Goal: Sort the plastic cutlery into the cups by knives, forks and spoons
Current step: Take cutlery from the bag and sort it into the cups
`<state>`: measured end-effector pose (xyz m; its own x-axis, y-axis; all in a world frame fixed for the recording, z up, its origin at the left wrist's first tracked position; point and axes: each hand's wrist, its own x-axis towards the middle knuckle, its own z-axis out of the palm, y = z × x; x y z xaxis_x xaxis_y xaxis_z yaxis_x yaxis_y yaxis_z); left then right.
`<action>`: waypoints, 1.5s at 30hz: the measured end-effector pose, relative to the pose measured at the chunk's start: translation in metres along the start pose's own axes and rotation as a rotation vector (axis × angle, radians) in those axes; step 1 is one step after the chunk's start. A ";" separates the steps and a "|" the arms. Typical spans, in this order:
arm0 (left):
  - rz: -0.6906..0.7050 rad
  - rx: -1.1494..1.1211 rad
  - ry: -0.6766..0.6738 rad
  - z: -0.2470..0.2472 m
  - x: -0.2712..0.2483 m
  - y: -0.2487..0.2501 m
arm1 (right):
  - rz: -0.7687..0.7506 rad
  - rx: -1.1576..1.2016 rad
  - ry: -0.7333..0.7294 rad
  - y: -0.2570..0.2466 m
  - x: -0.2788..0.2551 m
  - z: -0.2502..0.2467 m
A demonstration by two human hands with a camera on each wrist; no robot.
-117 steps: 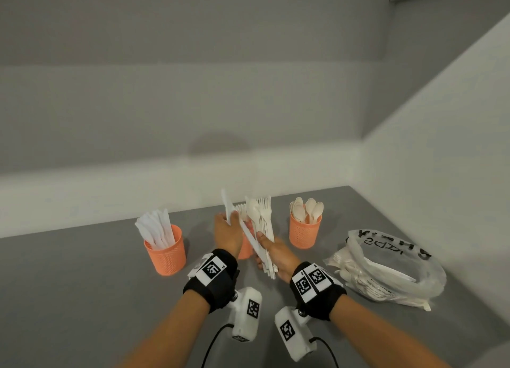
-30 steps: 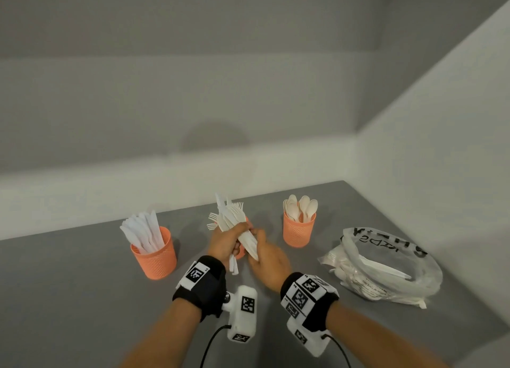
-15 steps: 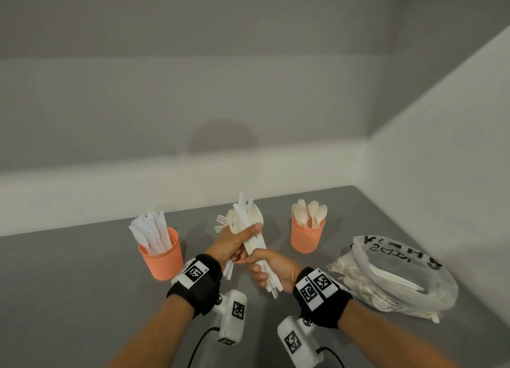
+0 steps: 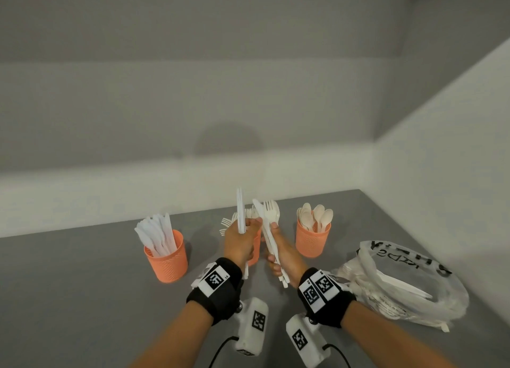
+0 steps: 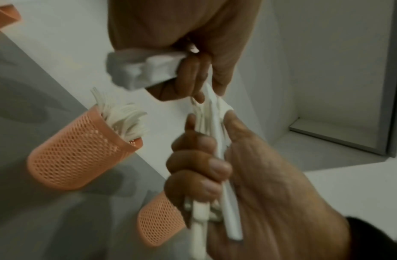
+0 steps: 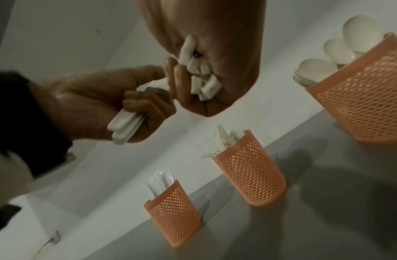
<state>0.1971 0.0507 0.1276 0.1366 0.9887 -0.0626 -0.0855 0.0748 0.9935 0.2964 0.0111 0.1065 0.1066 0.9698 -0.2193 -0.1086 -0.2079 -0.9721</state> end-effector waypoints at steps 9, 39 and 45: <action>-0.016 -0.013 0.063 0.012 -0.001 -0.011 | 0.008 -0.010 0.018 0.005 0.007 -0.001; 0.232 0.267 0.501 -0.151 0.100 -0.012 | 0.131 0.121 -0.111 0.011 0.066 0.018; 0.171 0.371 0.509 -0.155 0.099 -0.035 | 0.161 0.089 -0.062 0.019 0.073 0.022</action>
<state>0.0603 0.1657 0.0717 -0.3414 0.9274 0.1529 0.2943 -0.0490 0.9545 0.2799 0.0811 0.0741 0.0201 0.9316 -0.3628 -0.2068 -0.3512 -0.9132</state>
